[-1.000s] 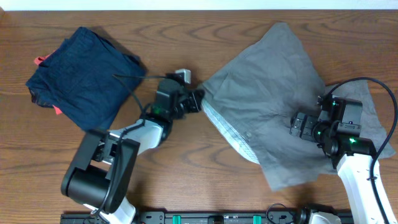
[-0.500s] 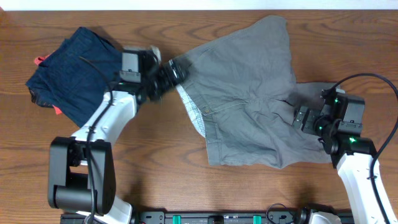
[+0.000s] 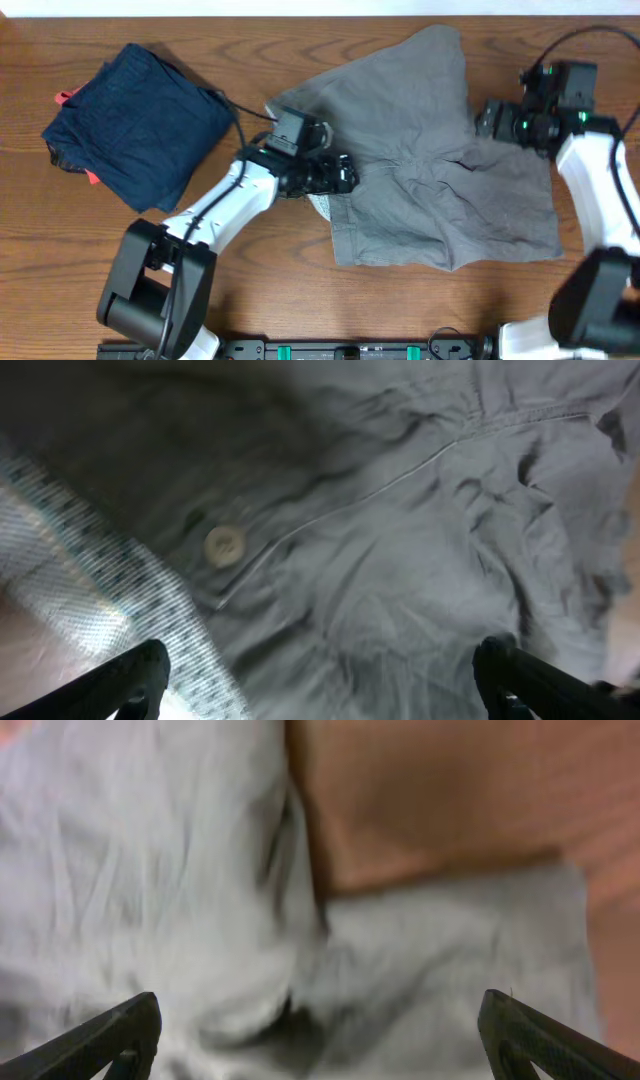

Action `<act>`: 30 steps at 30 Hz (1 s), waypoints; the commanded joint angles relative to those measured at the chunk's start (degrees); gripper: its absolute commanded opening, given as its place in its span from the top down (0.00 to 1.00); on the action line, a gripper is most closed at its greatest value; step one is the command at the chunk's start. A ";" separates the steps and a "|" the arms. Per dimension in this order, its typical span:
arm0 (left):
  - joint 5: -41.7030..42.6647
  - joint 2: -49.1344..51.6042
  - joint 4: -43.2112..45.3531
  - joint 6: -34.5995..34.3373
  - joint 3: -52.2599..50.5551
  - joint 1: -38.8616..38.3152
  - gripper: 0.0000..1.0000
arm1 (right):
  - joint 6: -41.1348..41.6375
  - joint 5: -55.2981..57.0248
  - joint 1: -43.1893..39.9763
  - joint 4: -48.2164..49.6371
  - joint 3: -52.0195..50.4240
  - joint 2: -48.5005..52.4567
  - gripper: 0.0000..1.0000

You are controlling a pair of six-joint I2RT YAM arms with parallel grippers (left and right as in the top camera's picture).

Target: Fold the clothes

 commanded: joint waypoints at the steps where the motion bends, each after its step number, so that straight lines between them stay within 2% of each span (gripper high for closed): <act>1: -8.15 0.20 1.97 1.60 -0.28 -2.19 0.02 | 2.27 2.32 -2.03 2.23 5.97 7.26 0.01; 8: -10.25 2.14 7.80 1.31 -0.28 -3.52 0.02 | 2.27 0.72 -2.05 11.45 9.35 20.17 0.02; 14: -10.23 4.26 6.82 1.29 -0.28 -3.52 0.02 | 2.01 -7.21 -0.90 19.02 9.35 28.17 0.03; 17: -10.25 4.55 6.64 1.29 -0.28 -3.52 0.02 | 0.44 -15.37 0.24 22.67 9.35 30.38 0.05; 19: -10.25 4.55 6.67 1.29 -0.28 -3.52 0.02 | -1.11 -19.30 1.25 23.45 9.35 30.86 0.09; 24: -10.29 4.55 6.64 1.29 -0.28 -3.52 0.02 | -3.34 -17.38 4.09 20.61 9.35 30.86 0.11; 27: -10.29 4.55 6.64 1.29 -0.28 -3.52 0.03 | -3.32 -14.91 5.31 19.34 9.33 30.86 0.23; 30: -10.27 4.55 6.56 1.29 -0.28 -3.52 0.02 | -3.32 -14.93 6.40 19.32 9.33 30.86 0.39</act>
